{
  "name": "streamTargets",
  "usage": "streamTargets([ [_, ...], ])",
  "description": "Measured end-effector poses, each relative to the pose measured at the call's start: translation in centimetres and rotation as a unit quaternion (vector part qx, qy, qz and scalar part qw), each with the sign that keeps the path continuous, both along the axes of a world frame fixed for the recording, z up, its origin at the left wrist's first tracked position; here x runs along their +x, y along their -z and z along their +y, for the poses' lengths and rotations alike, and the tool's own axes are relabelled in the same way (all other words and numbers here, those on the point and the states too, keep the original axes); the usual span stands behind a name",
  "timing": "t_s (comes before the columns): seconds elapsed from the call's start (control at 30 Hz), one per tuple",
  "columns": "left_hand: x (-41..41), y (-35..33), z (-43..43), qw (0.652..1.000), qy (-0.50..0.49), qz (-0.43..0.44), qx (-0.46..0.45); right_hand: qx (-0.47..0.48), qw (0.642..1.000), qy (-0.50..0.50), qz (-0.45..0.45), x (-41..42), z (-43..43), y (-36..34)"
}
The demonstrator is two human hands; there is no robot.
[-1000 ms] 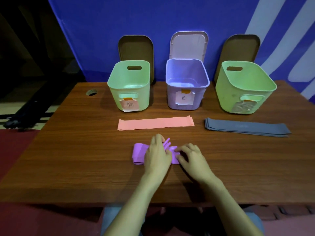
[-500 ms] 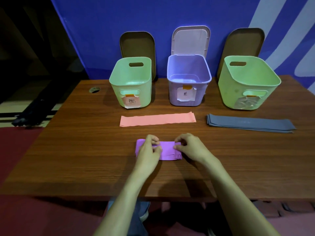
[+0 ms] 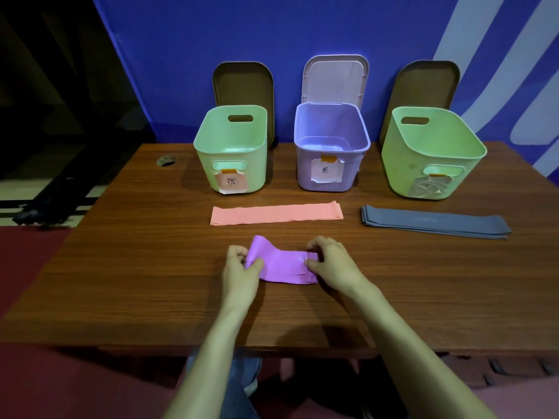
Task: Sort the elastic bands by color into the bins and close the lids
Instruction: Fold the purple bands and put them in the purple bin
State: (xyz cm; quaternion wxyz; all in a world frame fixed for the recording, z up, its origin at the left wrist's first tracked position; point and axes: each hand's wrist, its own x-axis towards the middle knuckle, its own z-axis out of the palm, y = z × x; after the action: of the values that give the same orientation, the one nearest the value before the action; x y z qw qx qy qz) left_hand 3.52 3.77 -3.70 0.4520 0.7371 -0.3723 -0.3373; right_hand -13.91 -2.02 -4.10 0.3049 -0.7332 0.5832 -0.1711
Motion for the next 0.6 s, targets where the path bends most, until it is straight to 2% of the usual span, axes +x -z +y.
streamTargets([
  [0.07,-0.6,-1.2,0.6,0.996,0.043,-0.03,-0.07,-0.015,1.0,-0.003,-0.004,-0.1,-0.1,-0.4],
  [0.23,-2.1,-5.1,1.0,0.95,0.222,-0.15,-0.157,-0.035,0.974,-0.087,-0.206,-1.7,1.2,-5.0],
  [0.3,-2.9,-6.8,0.8,0.928,0.269,-0.178,-0.188,-0.057,0.969,-0.11,-0.215,-2.8,2.0,-7.2],
  [0.4,-3.8,-8.9,0.3,0.899,0.284,-0.197,-0.268,-0.121,0.974,-0.112,-0.155,-4.1,2.9,-9.6],
  [0.47,-4.4,-9.6,0.1,0.908,0.28,-0.149,-0.273,-0.157,0.971,-0.101,-0.149,-4.7,3.5,-10.5],
  [0.53,-5.2,-9.7,-0.2,0.929,0.264,-0.037,-0.258,-0.188,0.965,-0.081,-0.163,-5.2,3.8,-11.1],
  [0.6,-5.9,-9.1,-0.9,0.931,0.272,0.056,-0.235,-0.205,0.957,-0.05,-0.198,-5.6,3.4,-11.5],
])
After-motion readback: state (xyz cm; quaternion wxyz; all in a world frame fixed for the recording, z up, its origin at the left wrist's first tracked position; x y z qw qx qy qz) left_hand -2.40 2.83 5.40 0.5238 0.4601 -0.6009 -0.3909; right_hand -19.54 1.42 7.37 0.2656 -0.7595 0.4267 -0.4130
